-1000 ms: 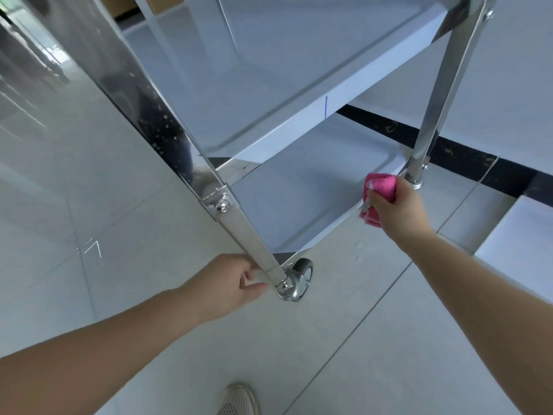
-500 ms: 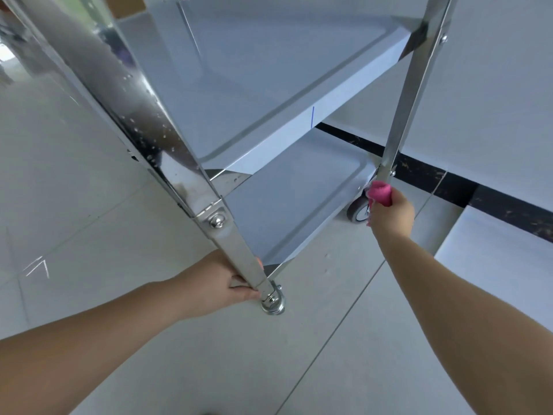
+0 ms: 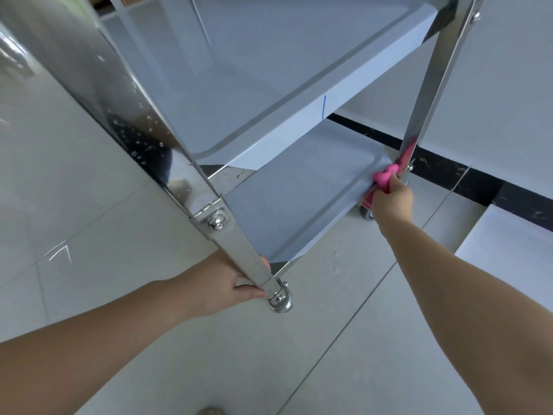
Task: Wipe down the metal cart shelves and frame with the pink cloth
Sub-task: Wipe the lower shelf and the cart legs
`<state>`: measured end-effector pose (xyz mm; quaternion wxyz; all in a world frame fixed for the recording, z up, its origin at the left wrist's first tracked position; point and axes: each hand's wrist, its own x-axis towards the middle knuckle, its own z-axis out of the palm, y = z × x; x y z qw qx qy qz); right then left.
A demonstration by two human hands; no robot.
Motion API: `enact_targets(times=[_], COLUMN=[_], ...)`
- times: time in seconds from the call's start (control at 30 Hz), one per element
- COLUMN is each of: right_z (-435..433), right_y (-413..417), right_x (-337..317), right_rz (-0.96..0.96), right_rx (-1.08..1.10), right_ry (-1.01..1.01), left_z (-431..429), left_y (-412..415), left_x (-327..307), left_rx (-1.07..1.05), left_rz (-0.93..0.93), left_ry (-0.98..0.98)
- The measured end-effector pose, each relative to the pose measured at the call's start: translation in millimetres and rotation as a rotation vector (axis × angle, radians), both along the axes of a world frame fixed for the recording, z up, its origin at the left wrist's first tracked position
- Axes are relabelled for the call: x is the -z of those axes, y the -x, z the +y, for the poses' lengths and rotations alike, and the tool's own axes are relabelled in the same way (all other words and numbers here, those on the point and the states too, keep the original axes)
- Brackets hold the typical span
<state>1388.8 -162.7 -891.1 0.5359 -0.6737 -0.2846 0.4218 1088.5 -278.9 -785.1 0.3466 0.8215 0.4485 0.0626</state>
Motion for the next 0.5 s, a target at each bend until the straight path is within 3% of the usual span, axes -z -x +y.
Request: enact_targets(times=[0.5], right_z=[-37.9], right_y=[53.0], right_x=[31.8], right_rz=[0.007], right_rx=[-0.147], right_ry=[-0.082], left_z=[-0.7], left_y=[-0.1], left_x=[3.1], left_rx=[0.002], left_rz=[-0.011], left_ry=[-0.019])
